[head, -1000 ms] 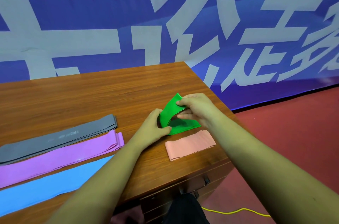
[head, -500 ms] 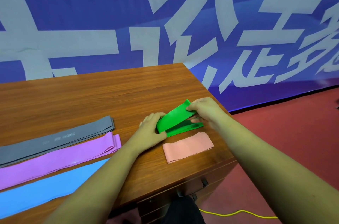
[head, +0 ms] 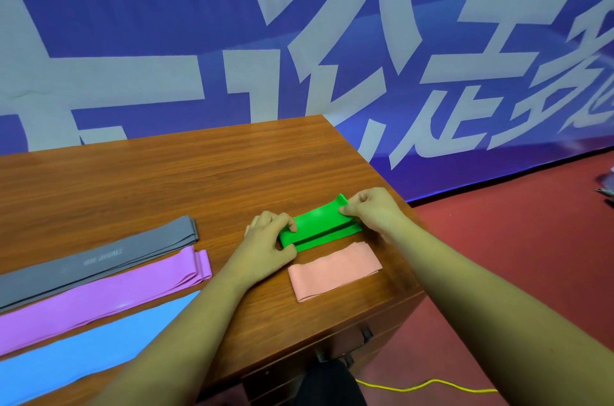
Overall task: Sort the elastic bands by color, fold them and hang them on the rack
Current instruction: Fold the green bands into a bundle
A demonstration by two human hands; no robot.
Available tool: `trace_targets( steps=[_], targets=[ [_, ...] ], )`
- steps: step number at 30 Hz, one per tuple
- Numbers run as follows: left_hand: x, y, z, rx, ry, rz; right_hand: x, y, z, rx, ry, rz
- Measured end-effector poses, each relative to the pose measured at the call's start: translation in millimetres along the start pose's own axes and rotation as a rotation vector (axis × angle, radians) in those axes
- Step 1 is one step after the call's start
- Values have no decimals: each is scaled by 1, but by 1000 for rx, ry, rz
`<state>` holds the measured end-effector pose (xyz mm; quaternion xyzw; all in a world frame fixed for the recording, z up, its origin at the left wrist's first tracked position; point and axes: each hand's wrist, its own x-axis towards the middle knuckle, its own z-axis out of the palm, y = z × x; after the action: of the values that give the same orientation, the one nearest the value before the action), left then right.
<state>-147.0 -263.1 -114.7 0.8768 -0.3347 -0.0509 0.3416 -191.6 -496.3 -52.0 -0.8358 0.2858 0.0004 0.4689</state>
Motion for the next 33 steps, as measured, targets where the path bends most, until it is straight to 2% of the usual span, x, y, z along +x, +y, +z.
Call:
trace_targets(
  steps=[7,16,24,30,33],
  targets=[
    [0,-2,1,-72,13,-19,2,12,5,2,-27,-46],
    [1,-10,8,18,84,28,12,34,0,-120,91,-120],
    [-1,-7,9,-13,110,20,6,48,5,-70,160,-307],
    [-2,-7,13,57,138,-1,2,50,14,-216,233,-385],
    [-2,-3,13,58,143,-7,3,47,14,-306,208,-386]
  ],
)
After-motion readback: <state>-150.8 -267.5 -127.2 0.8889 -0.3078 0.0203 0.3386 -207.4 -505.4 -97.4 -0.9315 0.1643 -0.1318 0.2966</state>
